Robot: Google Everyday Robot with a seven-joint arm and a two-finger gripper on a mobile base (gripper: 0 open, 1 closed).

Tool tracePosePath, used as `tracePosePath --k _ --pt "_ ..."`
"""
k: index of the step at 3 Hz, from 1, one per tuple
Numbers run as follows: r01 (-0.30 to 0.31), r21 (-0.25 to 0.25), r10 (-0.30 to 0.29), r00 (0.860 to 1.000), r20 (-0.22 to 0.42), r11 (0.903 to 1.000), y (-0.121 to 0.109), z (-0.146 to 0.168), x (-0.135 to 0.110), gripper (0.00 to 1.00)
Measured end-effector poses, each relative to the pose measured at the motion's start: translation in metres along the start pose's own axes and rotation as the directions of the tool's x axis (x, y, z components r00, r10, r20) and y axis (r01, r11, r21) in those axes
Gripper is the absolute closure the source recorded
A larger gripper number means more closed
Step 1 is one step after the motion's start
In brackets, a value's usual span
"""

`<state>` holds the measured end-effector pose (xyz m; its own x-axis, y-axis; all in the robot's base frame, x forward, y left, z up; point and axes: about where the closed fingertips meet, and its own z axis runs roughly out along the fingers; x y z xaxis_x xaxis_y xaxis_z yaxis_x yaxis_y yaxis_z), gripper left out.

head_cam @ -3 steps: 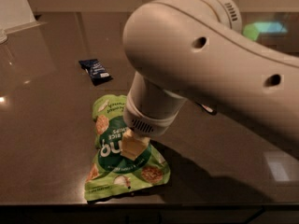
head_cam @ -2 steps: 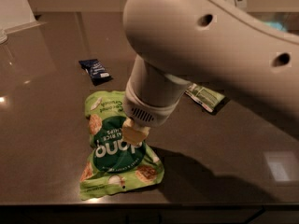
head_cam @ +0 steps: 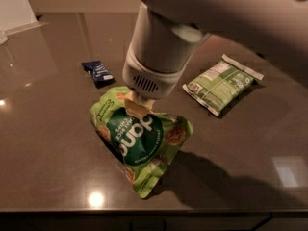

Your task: Pick green rice chip bag

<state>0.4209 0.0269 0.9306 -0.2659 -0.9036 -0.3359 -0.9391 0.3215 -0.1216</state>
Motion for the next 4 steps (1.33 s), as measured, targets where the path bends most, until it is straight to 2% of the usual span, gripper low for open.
tracePosePath --k 2,3,4 --pt "0.072 0.003 -0.072 0.997 0.04 0.9974 -0.012 -0.036 -0.031 1.0" --pt "0.118 0.022 -0.12 0.991 0.065 0.9927 -0.01 -0.06 -0.048 1.0" --pt "0.118 0.022 -0.12 0.991 0.065 0.9927 -0.01 -0.06 -0.048 1.0"
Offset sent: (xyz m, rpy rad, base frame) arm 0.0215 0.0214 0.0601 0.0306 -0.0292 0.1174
